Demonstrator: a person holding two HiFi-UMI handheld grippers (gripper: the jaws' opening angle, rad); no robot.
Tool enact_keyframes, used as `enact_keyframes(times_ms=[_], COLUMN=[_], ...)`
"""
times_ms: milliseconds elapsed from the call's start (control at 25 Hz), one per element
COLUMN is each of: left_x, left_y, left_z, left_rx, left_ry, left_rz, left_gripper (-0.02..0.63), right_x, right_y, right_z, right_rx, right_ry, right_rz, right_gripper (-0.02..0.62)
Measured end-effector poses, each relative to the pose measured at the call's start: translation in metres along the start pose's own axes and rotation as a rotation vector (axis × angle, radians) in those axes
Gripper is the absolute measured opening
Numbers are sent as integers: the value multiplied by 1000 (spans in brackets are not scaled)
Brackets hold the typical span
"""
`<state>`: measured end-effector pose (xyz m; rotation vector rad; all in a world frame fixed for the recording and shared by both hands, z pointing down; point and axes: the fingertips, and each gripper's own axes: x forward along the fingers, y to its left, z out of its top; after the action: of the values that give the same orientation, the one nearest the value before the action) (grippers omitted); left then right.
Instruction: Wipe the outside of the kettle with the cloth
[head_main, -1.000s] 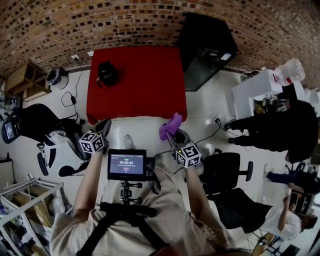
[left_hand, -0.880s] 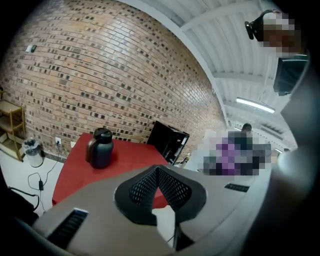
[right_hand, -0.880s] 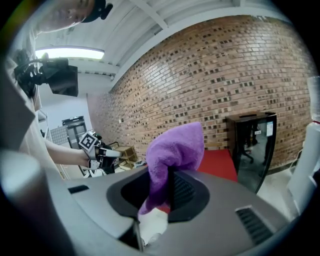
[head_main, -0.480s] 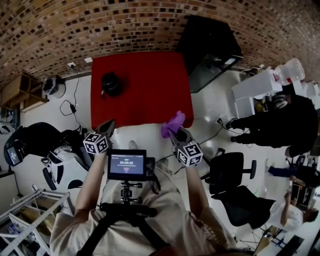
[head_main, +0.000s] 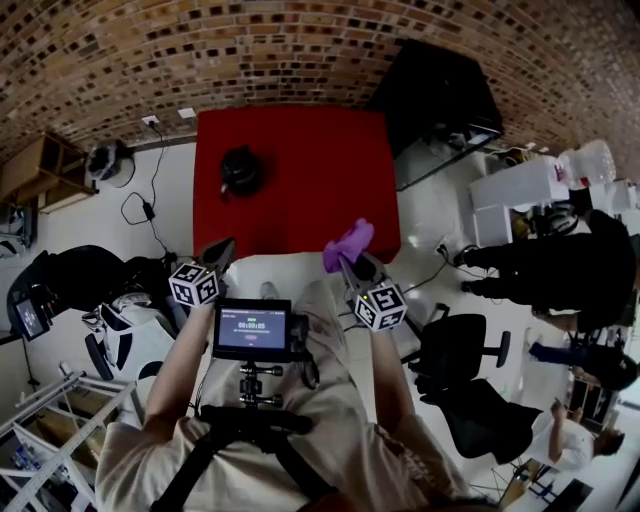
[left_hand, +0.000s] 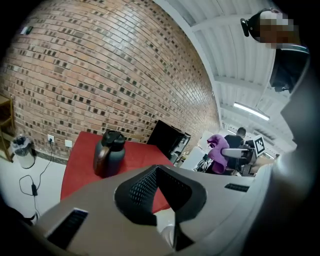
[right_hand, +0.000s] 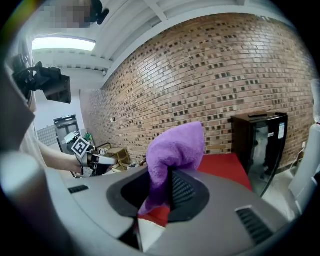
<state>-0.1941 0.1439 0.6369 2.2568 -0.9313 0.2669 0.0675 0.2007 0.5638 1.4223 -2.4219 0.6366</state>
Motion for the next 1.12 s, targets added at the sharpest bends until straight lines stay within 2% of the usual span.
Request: enact_keyframes(times_ms=[320, 600, 920, 960, 1120], left_x=[6, 13, 34, 36, 42], left_y=[22, 40, 70, 74, 93], left_z=[16, 24, 37, 37, 32], left_rx=[-31, -80, -42, -45, -75], left_ry=[-39, -53, -27, -27, -15], left_rz=[74, 197, 363, 379, 432], left_gripper=[0, 0, 4, 12, 116], right_x=[30, 69, 100, 105, 124], right_y=[-11, -38, -61, -62, -57], right_z=[17, 27, 58, 58, 60], right_rx=[-4, -8, -37, -38, -60], right_ry=[0, 43, 59, 67, 99], right_rz=[67, 166, 262, 273, 338], right_gripper=[97, 97, 97, 97, 97])
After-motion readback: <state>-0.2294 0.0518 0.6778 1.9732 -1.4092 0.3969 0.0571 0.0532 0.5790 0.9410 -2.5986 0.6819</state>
